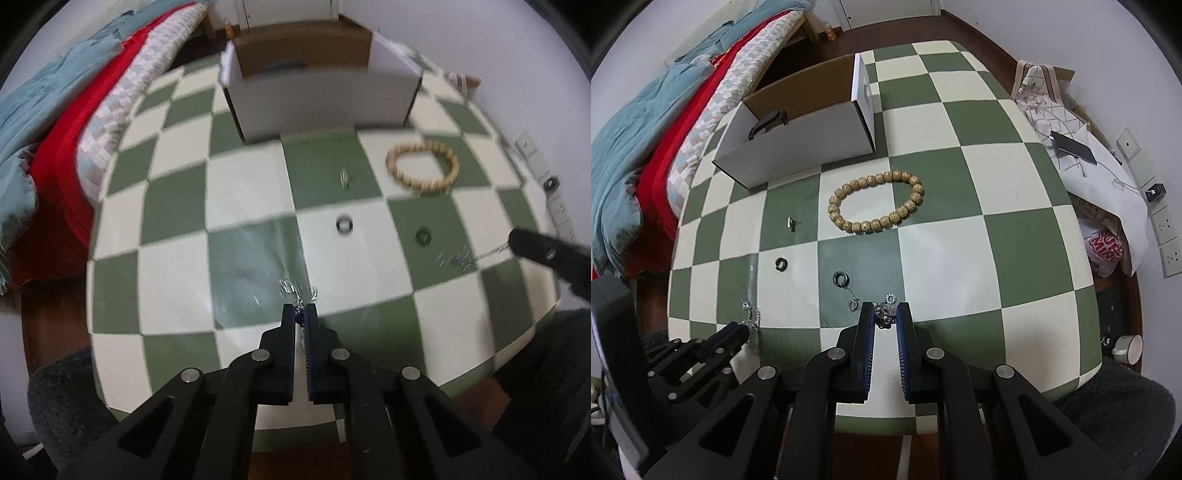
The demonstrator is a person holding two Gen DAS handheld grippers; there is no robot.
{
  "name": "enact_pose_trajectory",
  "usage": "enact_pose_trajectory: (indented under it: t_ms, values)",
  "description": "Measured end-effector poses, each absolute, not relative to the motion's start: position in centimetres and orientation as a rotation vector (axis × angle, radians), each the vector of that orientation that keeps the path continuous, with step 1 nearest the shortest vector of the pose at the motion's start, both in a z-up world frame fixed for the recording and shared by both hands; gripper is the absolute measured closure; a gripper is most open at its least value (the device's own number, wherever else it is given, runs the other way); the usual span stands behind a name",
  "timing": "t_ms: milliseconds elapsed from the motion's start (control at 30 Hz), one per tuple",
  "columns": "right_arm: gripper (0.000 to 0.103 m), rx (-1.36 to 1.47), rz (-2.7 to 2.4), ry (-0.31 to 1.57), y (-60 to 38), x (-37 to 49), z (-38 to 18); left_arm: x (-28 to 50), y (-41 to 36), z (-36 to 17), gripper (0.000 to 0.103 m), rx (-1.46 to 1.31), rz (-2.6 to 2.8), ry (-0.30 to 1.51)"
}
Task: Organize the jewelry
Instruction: 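Lift the necklace with both tools and carry it over the box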
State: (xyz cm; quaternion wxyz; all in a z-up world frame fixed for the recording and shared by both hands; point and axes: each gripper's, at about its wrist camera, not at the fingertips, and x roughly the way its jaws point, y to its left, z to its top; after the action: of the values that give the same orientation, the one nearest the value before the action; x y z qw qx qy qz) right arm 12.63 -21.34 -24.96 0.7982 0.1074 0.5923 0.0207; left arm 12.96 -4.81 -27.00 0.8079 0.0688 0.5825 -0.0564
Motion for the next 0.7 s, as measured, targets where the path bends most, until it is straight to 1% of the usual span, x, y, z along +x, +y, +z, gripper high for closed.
enact_pose_trajectory:
  t_ms: [233, 467, 700]
  values:
    - [0.091, 0.275, 0.081, 1.202, -21.6, 13.0, -21.6, 14.9, -2.8, -20.0, 0.101, 0.062, -0.147, 1.127]
    - [0.091, 0.290, 0.137, 1.127, -21.1, 14.4, -17.1, 17.5, -1.8, -15.5, 0.101, 0.004, -0.171, 1.054]
    - [0.091, 0.267, 0.179, 1.049, -20.3, 17.2, -12.2, 22.1, -1.4, -11.3, 0.101, -0.055, -0.208, 0.989]
